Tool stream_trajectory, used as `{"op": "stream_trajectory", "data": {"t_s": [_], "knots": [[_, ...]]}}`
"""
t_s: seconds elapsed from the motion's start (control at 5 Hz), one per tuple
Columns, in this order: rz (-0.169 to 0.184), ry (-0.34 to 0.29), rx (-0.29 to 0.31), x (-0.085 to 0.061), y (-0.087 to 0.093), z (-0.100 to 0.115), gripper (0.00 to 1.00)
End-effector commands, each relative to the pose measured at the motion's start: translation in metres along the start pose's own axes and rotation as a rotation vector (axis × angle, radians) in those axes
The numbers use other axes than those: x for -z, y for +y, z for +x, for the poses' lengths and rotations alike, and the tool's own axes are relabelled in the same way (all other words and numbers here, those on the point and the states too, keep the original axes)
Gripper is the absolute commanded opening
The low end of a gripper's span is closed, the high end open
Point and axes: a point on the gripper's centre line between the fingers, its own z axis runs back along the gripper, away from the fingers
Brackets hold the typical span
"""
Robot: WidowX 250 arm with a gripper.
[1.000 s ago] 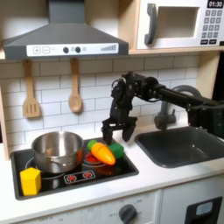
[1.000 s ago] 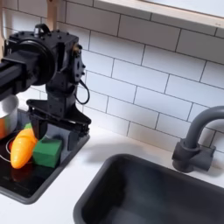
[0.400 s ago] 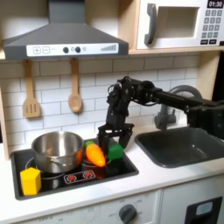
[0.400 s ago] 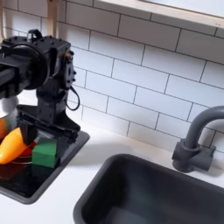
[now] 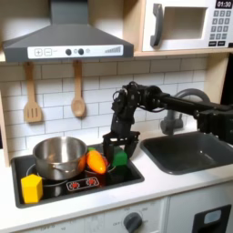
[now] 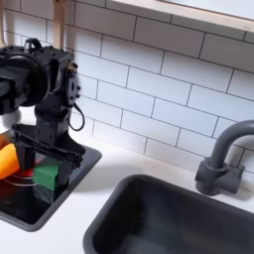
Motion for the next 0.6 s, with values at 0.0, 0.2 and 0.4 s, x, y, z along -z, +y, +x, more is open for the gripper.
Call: {"op": "stream_trajectory", "data": {"t_s": [0.0,0.2,0.4], "knots": [[-0.01,-0.007,0.011,0.0015,-0.0053,0.0003,1.0],[-0.02,-0.015,0.017,0.0022,-0.0061,0.0047,1.0],[-0.039,-0.021,0.039,0.0024,-0.0102,0.0061,1.0]]}}
